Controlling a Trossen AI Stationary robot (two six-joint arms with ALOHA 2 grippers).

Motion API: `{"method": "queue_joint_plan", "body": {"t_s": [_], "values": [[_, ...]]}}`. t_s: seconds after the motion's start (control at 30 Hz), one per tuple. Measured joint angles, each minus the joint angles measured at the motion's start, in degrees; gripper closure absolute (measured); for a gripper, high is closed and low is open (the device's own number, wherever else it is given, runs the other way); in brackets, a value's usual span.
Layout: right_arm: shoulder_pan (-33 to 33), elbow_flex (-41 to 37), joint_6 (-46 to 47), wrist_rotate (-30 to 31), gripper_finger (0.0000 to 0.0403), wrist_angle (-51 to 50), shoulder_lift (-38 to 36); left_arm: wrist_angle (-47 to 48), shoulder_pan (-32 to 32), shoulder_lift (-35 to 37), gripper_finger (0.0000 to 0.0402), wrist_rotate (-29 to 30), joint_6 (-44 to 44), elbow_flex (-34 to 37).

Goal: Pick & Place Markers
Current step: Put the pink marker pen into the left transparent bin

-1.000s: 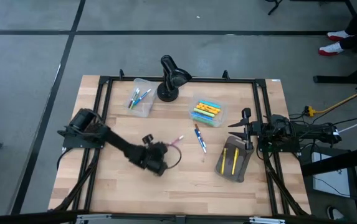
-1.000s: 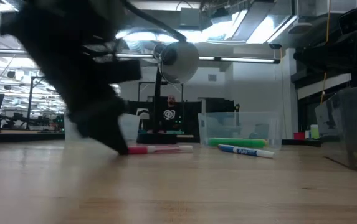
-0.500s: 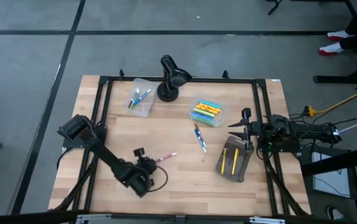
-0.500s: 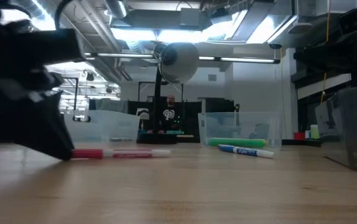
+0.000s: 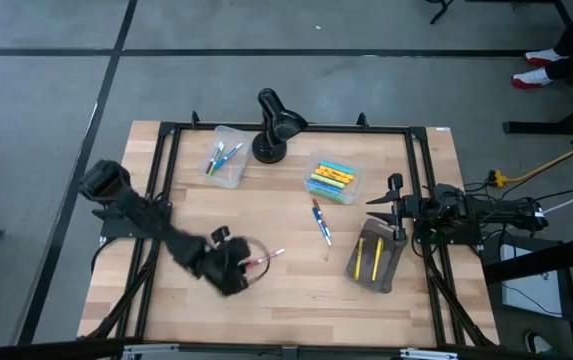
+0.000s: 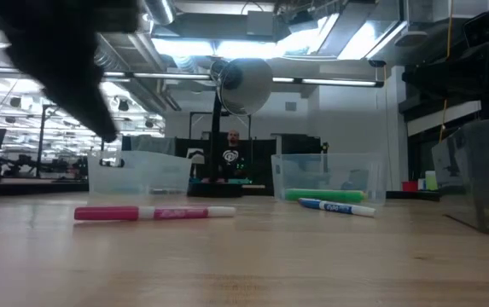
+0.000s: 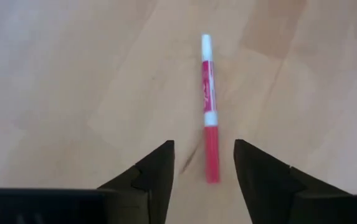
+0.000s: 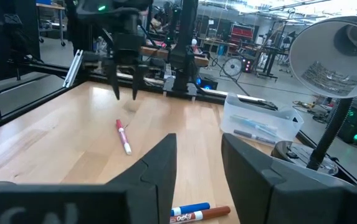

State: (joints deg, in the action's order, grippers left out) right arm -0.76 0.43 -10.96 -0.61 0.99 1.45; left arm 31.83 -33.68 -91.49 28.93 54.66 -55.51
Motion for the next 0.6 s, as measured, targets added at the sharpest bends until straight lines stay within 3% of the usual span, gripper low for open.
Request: {"method": "queue_joint_plan", "body": {"t_s": [0.23, 0.37, 0.5, 0.6], "values": [[-0.01, 0.0, 0.0, -0.01, 0.0276, 0.0, -0.02, -15.68, 12.01, -2.33, 0.0245, -23.21, -8.73, -0.15], [0.01, 0.0, 0.0, 0.01, 0.0276, 0.0, -0.01, -15.24, 15.7, -8.36, 0.025, -33.02, -9.71, -2.29], [0.01, 0.0, 0.0, 0.03, 0.0276, 0.02, -0.02, -11.37, 15.79, -15.77, 0.0253, -35.97, -14.94, -7.38], [0.0, 0.0, 0.0, 0.02, 0.0276, 0.01, -0.02, -3.43, 15.13, -20.0, 0.0254, -33.14, -18.97, -12.65]]}}
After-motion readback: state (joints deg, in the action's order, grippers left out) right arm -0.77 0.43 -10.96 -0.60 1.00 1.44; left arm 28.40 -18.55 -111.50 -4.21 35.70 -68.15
